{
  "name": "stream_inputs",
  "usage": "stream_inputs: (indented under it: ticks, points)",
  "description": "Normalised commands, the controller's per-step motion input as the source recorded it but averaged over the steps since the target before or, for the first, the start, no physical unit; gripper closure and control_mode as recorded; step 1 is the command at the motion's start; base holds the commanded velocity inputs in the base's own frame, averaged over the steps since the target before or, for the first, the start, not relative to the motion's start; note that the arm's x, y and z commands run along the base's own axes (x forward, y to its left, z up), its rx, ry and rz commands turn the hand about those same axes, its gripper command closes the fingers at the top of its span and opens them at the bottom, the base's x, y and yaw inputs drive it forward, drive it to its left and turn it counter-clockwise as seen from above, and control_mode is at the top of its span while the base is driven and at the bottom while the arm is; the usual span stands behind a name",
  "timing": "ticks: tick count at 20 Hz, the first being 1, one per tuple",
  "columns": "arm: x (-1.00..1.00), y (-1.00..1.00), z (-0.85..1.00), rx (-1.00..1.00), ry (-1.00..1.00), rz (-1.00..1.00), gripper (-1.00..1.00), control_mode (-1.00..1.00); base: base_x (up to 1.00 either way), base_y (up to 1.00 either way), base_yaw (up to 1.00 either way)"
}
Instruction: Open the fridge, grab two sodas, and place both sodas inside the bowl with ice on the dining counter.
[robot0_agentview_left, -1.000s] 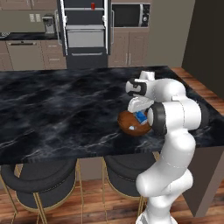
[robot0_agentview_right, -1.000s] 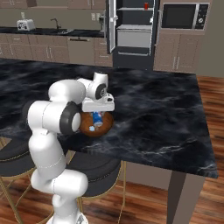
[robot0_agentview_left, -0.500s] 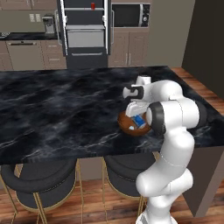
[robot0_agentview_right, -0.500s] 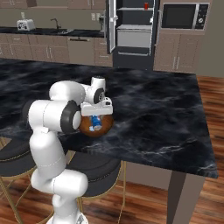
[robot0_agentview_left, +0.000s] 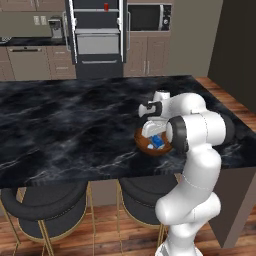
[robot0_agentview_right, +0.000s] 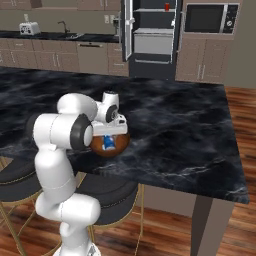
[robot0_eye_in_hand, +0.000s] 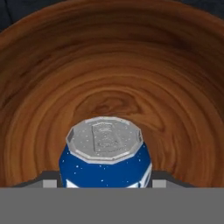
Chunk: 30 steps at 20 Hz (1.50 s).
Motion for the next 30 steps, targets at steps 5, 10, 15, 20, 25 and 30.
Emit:
stream_inputs:
  ticks: [5, 10, 15, 20, 25, 30]
  points:
    - [0.05, 0.02, -0.12, 0.00, -0.01, 0.00, -1.00, -1.00, 0.00, 0.00, 0.00]
    - [0.05, 0.00, -0.07, 0.00, -0.02, 0.00, -1.00, -1.00, 0.00, 0.00, 0.00]
    - [0.05, 0.00, 0.00, 0.00, -0.01, 0.00, -1.00, -1.00, 0.00, 0.00, 0.00]
    - [0.00, 0.00, 0.17, 0.00, -0.03, 0.00, -1.00, -1.00, 0.00, 0.00, 0.00]
    - [-0.08, 0.00, 0.49, 0.00, -0.08, 0.00, -1.00, -1.00, 0.00, 0.00, 0.00]
    - [-0.14, -0.05, 0.55, 0.00, -0.08, 0.00, -1.00, -1.00, 0.00, 0.00, 0.00]
